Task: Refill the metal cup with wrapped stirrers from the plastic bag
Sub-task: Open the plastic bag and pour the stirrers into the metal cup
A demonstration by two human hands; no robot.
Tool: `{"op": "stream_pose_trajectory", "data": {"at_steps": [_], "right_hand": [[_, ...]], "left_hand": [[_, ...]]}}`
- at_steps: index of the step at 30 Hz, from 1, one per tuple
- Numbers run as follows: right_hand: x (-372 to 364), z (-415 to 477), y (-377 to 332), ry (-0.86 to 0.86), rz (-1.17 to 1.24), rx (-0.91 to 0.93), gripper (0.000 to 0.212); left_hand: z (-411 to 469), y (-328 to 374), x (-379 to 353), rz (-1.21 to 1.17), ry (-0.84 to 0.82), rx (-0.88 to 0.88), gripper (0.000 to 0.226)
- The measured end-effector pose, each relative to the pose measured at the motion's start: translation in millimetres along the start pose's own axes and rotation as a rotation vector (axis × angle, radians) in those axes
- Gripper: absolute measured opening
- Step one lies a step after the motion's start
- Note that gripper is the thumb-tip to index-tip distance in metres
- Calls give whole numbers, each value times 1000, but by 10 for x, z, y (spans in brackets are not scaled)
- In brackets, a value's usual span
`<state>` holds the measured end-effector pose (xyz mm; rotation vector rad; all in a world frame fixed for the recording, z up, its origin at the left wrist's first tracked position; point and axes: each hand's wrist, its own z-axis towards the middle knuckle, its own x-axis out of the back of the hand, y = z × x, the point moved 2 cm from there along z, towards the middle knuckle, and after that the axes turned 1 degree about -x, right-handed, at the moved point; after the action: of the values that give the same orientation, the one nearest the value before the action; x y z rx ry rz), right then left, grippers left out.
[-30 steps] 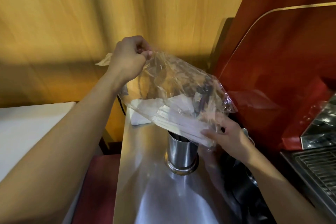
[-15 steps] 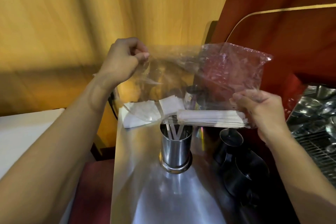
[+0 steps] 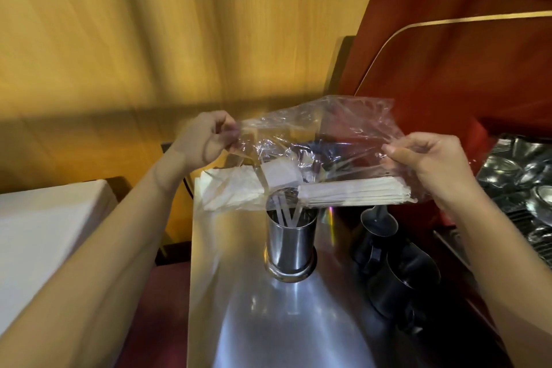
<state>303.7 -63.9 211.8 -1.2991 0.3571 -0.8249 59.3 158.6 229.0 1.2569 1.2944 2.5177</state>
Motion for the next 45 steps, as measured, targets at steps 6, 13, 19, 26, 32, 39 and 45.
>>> {"op": "stream_pose_trajectory", "data": {"at_steps": [6, 13, 19, 26, 32, 39, 45], "right_hand": [[215, 20, -217, 52, -44, 48, 16], [382, 43, -546, -9, -177, 142, 18], [316, 92, -629, 3, -209, 190, 12], [122, 218, -617, -64, -206, 196, 17], [-61, 391, -702, -186, -310, 242, 21], [-271, 531, -699, -284, -342, 241, 19], [-387, 613, -721, -338, -408, 263, 21]], "left_hand": [[41, 240, 54, -136, 11, -96, 6], [98, 273, -96, -122, 55, -110, 7], [163, 84, -156, -124, 47, -89, 18], [115, -127, -110, -98, 84, -39, 19], [26, -266, -154, -101, -34, 32, 15], [7, 18, -5, -244, 5, -43, 83], [26, 285, -141, -300, 55, -186, 54]]}}
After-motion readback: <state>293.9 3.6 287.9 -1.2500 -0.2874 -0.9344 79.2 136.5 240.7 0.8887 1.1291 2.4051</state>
